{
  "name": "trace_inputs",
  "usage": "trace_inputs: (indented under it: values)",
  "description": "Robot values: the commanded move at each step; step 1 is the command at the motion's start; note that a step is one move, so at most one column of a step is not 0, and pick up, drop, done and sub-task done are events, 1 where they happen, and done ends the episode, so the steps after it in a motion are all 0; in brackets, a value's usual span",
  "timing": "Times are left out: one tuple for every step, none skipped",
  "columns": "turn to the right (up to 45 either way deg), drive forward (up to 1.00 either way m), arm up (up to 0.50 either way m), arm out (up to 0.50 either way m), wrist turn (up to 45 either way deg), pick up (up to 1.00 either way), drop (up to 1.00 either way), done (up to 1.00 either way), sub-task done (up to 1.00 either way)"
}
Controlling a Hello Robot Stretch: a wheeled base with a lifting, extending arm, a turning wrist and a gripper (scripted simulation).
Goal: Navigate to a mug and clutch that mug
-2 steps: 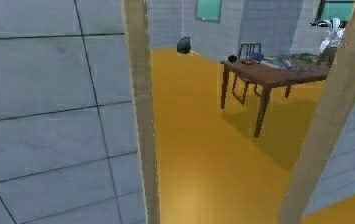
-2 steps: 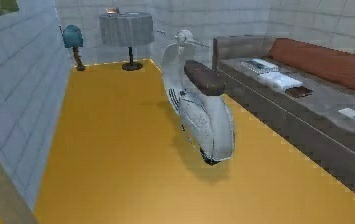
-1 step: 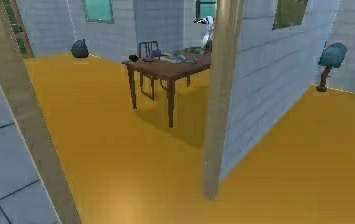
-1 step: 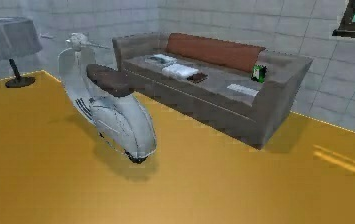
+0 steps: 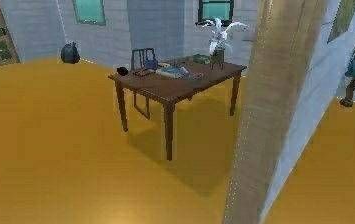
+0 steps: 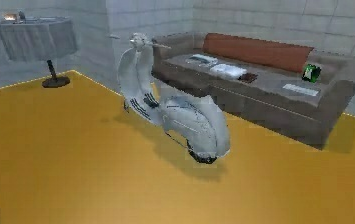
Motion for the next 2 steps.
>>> trace_inputs:
  values:
    - [-15.0, 0.0, 0.0, 0.0, 0.0, 0.0, 0.0, 0.0, 0.0]
    - [0.0, 0.5, 0.0, 0.0, 0.0, 0.0, 0.0, 0.0, 0.0]
